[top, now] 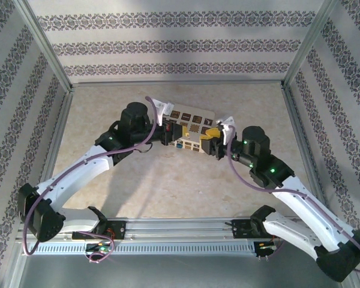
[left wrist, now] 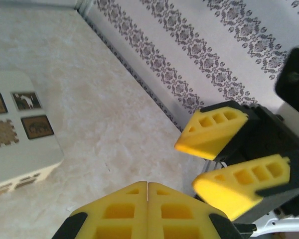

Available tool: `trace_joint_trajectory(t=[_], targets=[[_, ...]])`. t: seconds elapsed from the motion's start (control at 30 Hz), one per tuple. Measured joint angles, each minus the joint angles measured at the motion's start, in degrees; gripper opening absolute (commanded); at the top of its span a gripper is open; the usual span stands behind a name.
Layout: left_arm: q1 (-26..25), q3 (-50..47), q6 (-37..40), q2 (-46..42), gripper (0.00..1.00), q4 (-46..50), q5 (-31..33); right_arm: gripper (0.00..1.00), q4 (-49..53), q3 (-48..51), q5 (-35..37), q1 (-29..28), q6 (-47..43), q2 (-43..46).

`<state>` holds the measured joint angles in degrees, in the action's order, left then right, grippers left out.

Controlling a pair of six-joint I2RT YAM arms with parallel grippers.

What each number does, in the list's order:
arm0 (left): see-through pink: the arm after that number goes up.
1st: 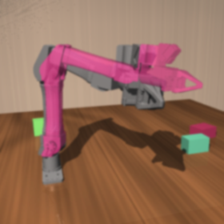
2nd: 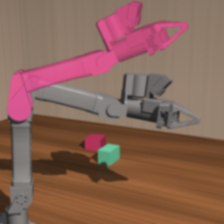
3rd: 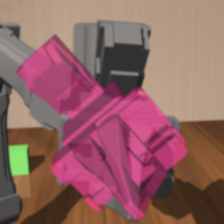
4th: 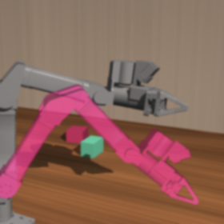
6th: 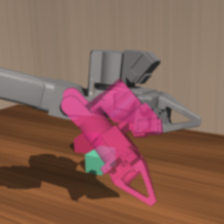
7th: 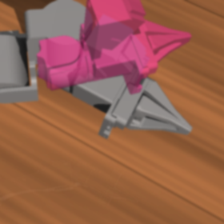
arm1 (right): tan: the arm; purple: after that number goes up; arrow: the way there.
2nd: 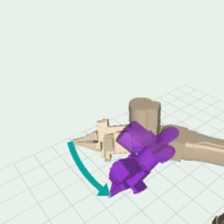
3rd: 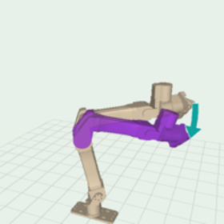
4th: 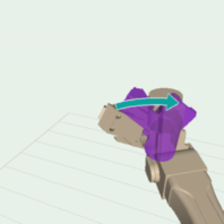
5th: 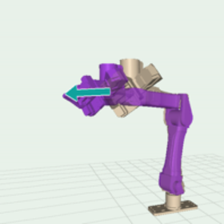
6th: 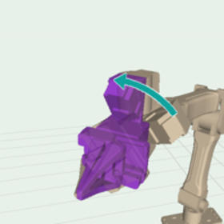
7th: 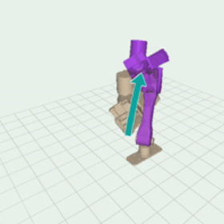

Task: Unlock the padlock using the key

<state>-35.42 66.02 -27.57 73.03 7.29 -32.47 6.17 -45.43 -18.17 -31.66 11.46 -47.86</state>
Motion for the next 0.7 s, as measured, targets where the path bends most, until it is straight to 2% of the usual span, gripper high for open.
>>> trace_joint_trajectory(t=[0.1,0.33,0.7], targets=[[0.5,2.1,3.8,-1.6,0.00,3.5,0.0,0.55,-5.4,2.0,-6.1,2.5,5.3,1.2],[1.0,4.5,9.7,-3.3,0.00,8.3,-1.2,0.60,-18.2,4.3,-16.7,2.6,17.6,-2.4],[1.4,4.5,11.7,-3.3,0.00,10.3,-3.4,0.57,-27.1,4.7,-20.5,-0.1,24.7,-8.2]])
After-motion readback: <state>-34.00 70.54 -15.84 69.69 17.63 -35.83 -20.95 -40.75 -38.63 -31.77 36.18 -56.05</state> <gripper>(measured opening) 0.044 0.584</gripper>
